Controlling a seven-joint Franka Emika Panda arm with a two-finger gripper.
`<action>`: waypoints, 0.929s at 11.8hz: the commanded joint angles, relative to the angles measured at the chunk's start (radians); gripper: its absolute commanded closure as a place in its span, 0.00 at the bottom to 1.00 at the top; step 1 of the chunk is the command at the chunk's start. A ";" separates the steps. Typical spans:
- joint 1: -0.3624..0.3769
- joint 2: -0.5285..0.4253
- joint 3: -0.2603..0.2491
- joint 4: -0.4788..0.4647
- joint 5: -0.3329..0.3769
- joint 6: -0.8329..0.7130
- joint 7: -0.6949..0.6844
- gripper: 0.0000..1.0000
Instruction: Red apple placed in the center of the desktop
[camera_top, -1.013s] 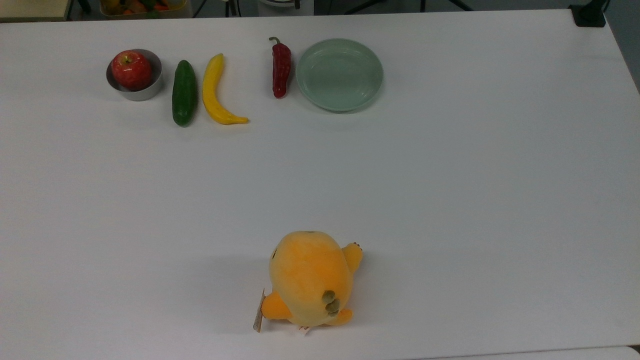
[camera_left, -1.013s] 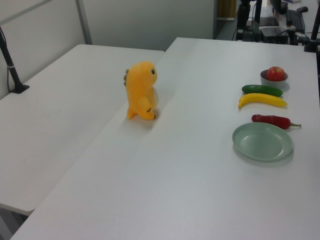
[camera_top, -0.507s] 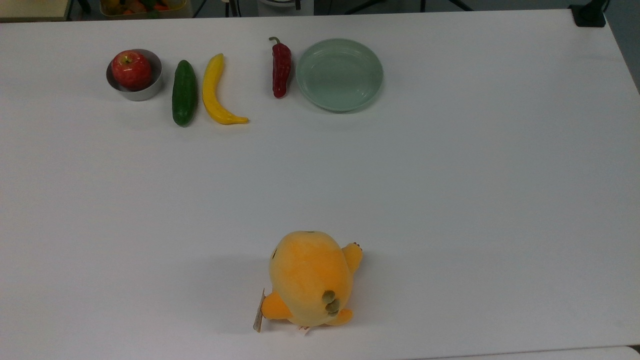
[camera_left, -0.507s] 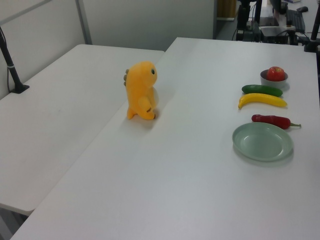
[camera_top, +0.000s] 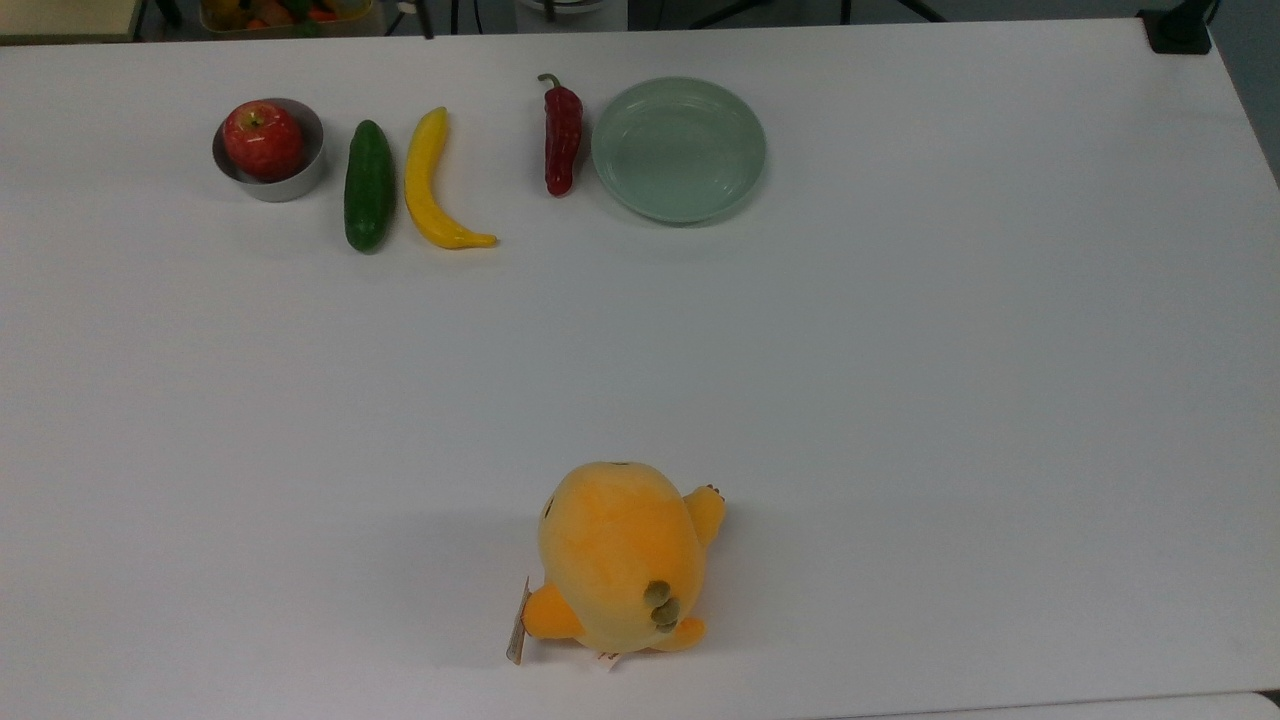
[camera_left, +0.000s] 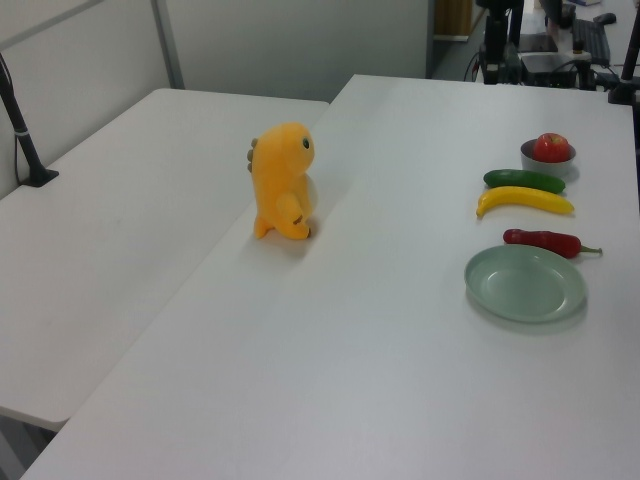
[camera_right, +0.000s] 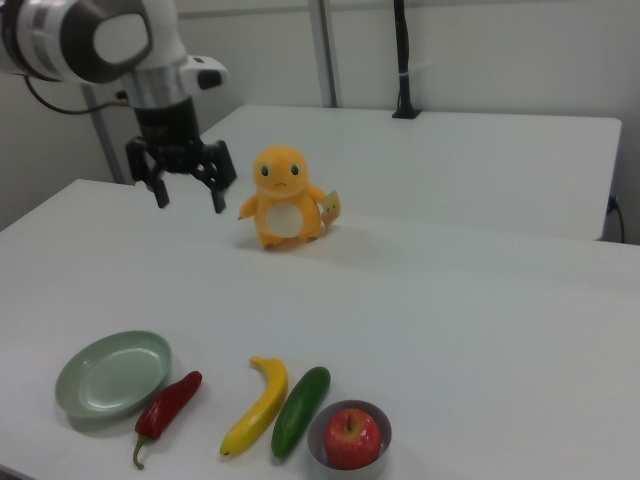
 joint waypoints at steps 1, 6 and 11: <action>-0.032 -0.010 -0.095 -0.047 0.003 0.001 -0.157 0.00; -0.045 -0.011 -0.261 -0.180 -0.083 0.068 -0.406 0.00; -0.061 -0.004 -0.305 -0.420 -0.210 0.368 -0.418 0.00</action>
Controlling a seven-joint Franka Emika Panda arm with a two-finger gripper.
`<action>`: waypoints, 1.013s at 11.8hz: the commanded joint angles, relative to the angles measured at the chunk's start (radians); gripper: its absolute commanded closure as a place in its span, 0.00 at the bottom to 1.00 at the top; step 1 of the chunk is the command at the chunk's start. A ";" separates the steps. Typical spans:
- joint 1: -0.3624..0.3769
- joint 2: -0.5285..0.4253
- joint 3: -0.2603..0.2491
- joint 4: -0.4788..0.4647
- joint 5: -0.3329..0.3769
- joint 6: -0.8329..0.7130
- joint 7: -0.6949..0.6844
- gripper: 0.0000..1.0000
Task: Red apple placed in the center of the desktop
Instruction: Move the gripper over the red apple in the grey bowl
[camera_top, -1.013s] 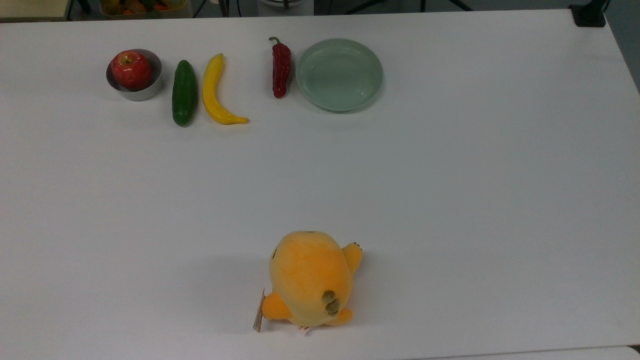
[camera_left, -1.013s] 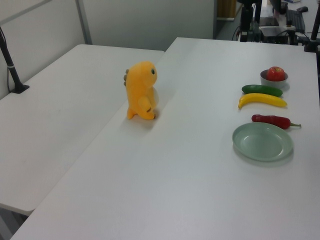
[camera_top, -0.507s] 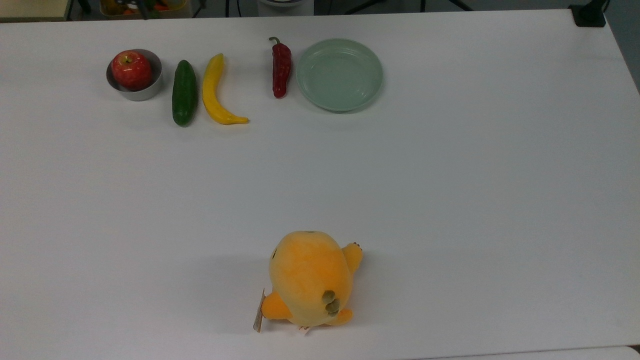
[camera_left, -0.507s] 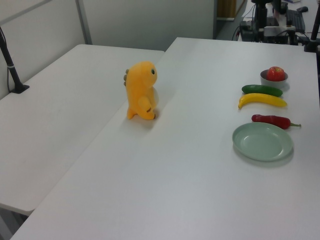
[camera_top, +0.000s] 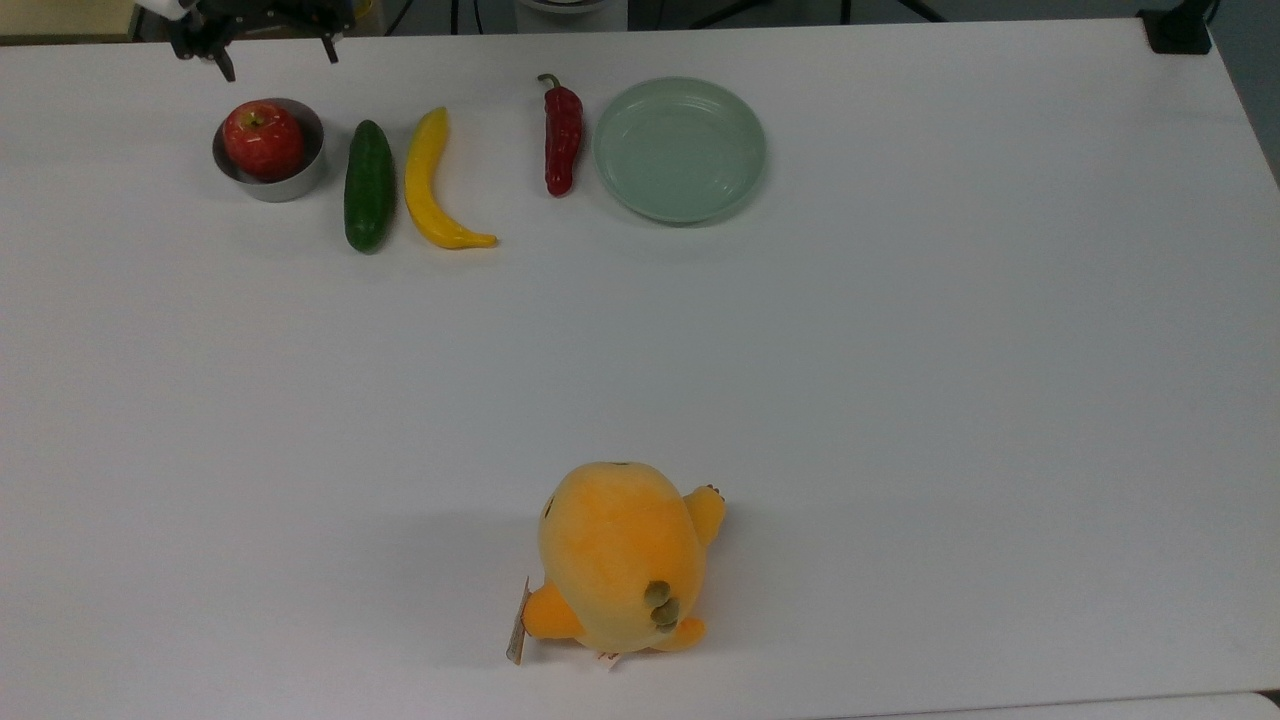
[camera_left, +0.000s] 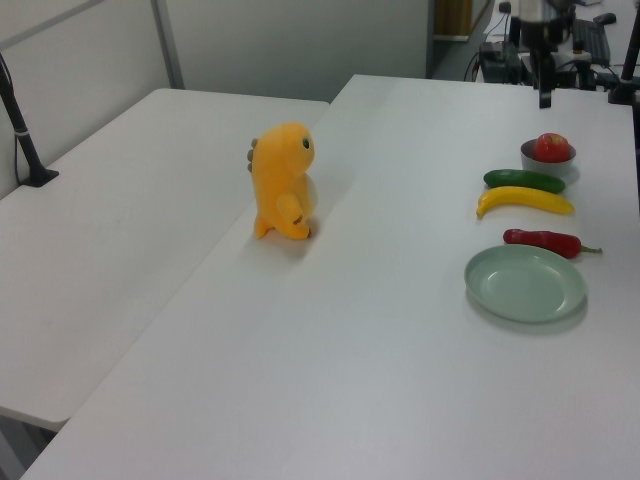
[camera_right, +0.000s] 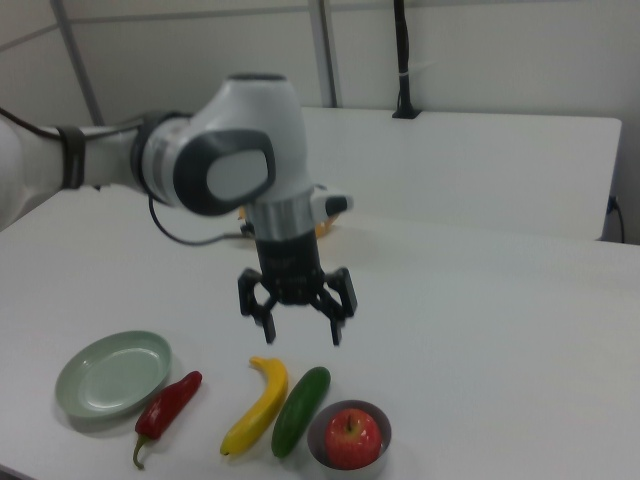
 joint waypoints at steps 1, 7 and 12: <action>-0.003 -0.019 -0.046 -0.159 -0.072 0.206 -0.045 0.00; -0.020 0.015 -0.136 -0.269 -0.079 0.416 -0.228 0.00; -0.021 0.056 -0.138 -0.322 -0.077 0.542 -0.239 0.00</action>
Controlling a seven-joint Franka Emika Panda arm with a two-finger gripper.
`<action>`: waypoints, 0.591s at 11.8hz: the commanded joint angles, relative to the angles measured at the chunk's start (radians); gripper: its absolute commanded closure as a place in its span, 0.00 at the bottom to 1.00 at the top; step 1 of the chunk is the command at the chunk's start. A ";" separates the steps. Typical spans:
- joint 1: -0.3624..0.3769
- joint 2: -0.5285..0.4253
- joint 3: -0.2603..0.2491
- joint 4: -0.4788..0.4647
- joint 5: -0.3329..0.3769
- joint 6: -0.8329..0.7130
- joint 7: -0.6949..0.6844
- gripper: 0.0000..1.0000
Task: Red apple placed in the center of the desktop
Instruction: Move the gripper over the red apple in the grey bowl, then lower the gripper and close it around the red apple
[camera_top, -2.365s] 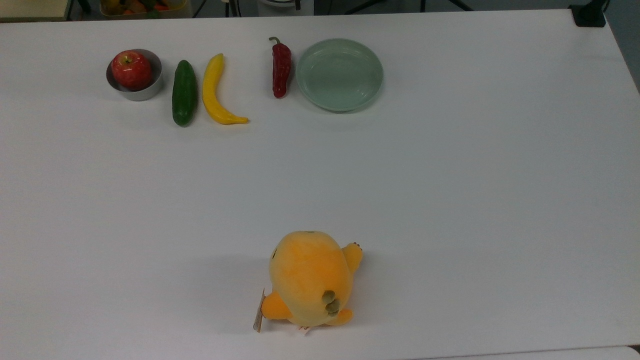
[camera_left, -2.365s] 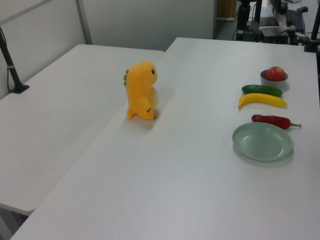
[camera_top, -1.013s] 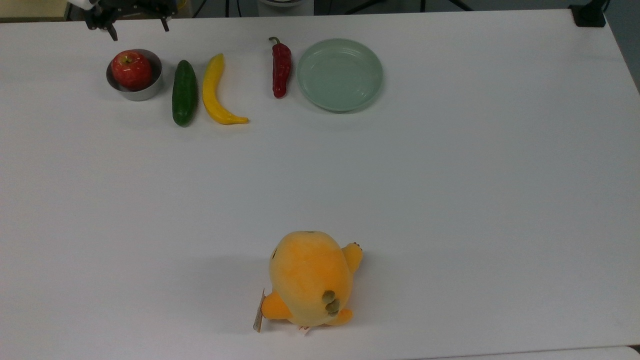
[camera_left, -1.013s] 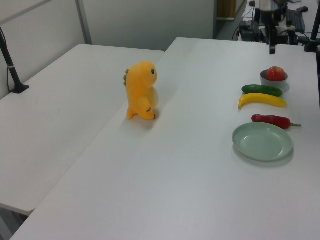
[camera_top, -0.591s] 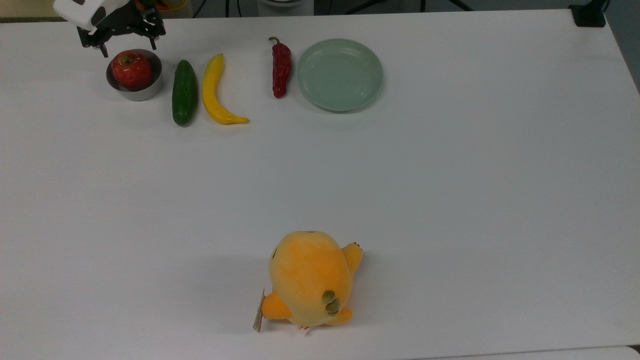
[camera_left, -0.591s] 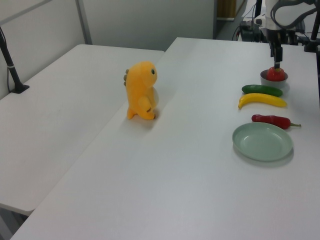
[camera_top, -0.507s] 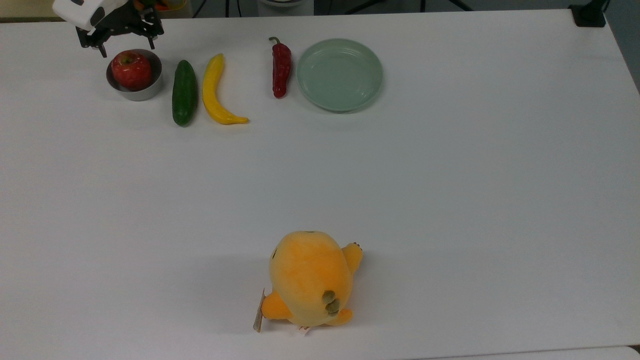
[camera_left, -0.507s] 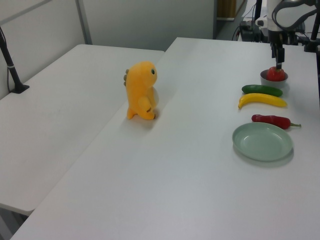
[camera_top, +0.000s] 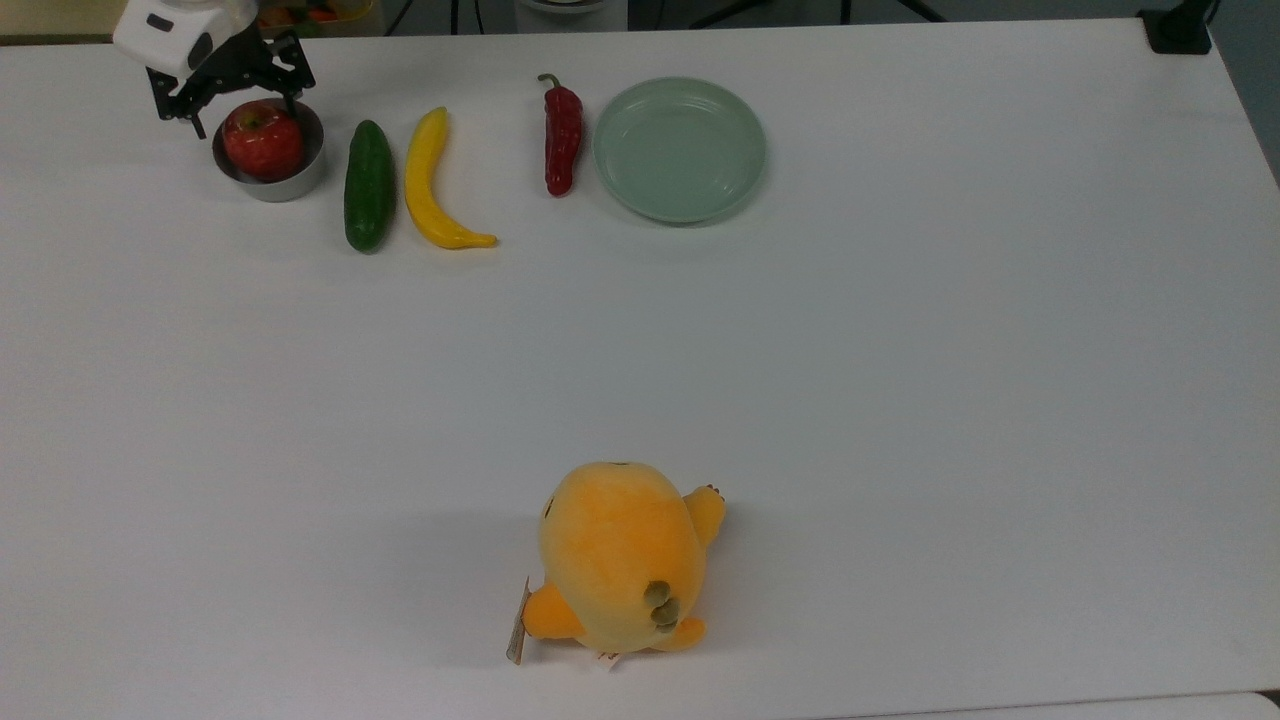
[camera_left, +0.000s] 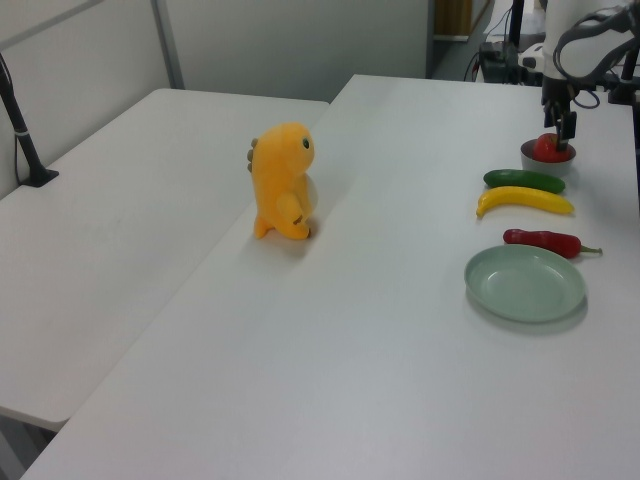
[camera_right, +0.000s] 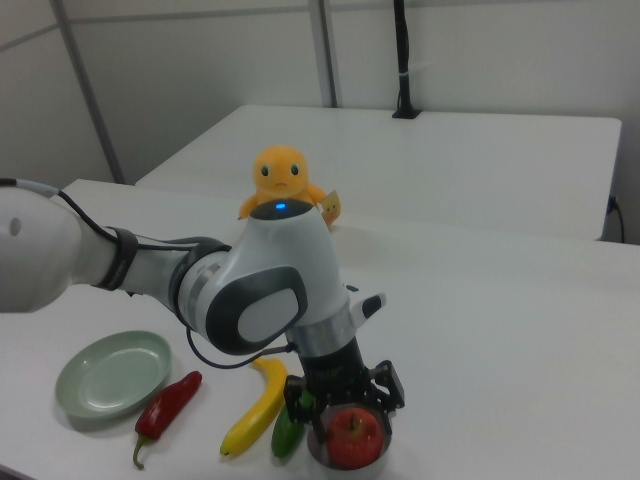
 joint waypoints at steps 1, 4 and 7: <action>0.010 0.003 -0.003 -0.036 -0.011 0.057 -0.019 0.00; 0.012 0.008 -0.003 -0.044 -0.010 0.053 -0.019 0.00; 0.013 0.007 -0.002 -0.048 -0.010 0.046 -0.058 0.47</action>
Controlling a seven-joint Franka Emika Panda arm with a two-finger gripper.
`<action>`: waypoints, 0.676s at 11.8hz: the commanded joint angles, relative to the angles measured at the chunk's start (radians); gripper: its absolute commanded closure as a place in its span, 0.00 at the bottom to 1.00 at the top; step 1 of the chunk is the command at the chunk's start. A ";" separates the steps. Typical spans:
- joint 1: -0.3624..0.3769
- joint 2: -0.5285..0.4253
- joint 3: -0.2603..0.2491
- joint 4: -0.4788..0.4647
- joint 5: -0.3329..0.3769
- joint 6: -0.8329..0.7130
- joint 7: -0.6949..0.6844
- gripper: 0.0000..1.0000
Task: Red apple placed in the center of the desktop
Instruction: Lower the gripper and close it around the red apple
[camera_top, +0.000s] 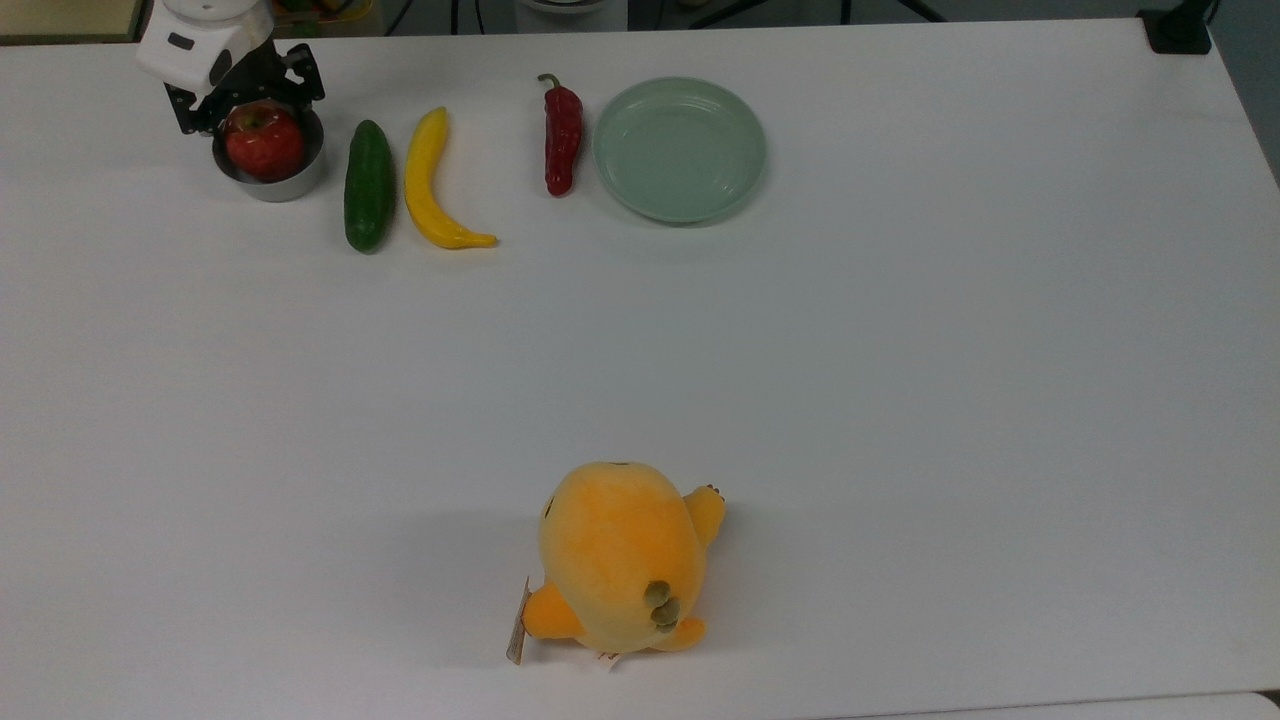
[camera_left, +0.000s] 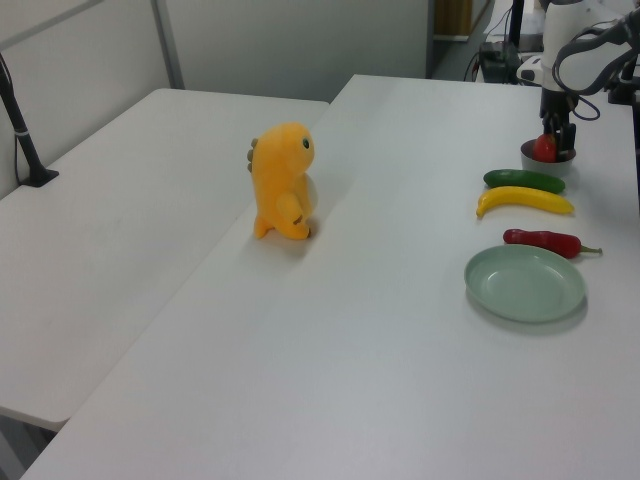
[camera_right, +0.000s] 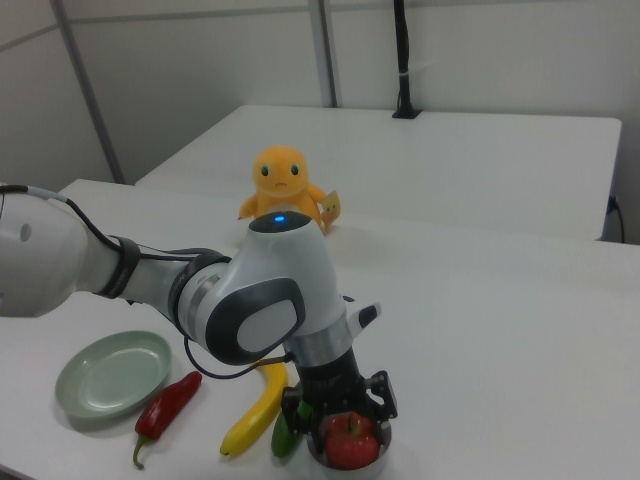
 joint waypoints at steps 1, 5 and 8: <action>0.008 -0.017 -0.005 -0.021 -0.010 0.011 -0.029 0.61; 0.010 -0.091 0.002 0.029 0.000 -0.102 -0.032 0.63; 0.044 -0.117 0.022 0.179 0.041 -0.310 -0.023 0.63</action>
